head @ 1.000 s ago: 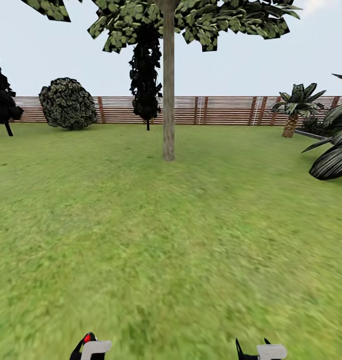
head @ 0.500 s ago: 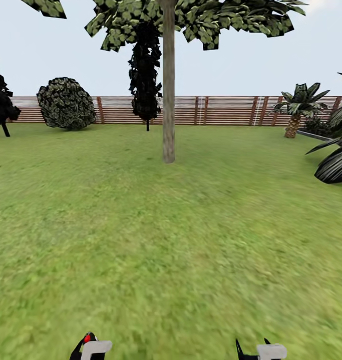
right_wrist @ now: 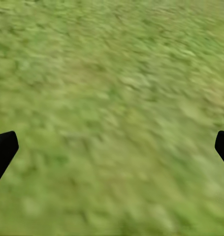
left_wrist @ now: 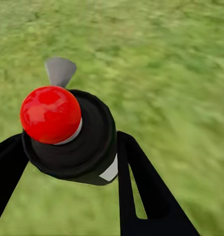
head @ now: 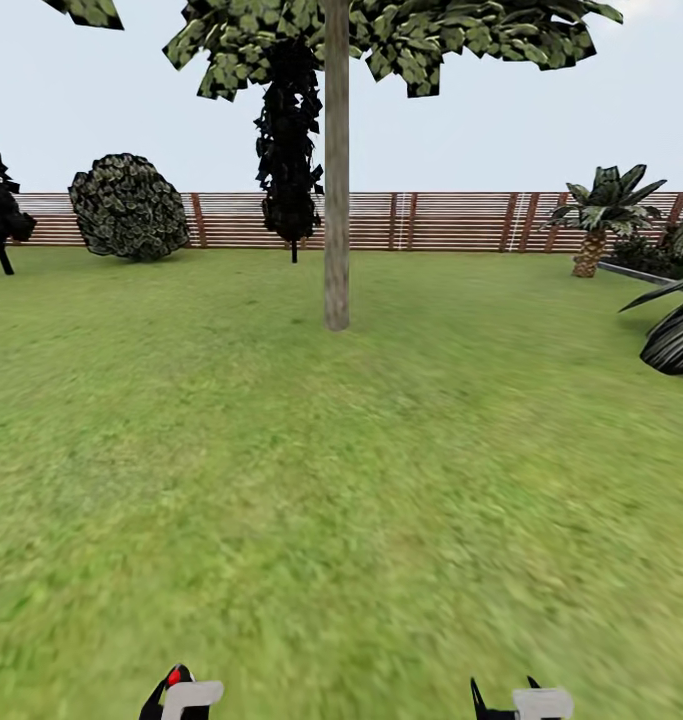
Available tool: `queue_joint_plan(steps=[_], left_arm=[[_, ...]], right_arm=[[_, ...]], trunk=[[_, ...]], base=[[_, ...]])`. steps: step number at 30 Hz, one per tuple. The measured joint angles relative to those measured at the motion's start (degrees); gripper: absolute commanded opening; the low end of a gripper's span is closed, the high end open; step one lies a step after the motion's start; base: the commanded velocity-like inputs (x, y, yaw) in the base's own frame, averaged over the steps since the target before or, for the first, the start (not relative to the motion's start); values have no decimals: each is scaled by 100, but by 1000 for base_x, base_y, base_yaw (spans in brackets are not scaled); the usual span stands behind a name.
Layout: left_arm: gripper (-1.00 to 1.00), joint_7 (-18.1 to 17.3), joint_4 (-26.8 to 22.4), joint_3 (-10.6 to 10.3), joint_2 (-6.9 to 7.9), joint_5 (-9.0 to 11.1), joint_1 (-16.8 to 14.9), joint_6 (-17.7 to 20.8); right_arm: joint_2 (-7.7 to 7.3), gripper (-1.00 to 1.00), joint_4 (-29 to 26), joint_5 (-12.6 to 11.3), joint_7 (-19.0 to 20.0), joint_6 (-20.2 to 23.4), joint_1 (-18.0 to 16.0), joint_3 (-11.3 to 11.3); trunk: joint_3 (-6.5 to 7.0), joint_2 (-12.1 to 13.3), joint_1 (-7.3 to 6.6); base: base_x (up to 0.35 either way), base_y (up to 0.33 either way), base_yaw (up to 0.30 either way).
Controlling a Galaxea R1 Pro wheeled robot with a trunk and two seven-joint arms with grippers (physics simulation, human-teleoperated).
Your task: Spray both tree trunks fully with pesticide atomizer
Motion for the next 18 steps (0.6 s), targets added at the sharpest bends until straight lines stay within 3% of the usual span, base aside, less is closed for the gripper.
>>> queue_joint_plan(steps=[18], left_arm=[[-100,0,0,0,0,0,0,0]], right_arm=[[0,100,1,0,0,0,0,0]], trunk=[[0,0,0]], base=[[339,0,0]])
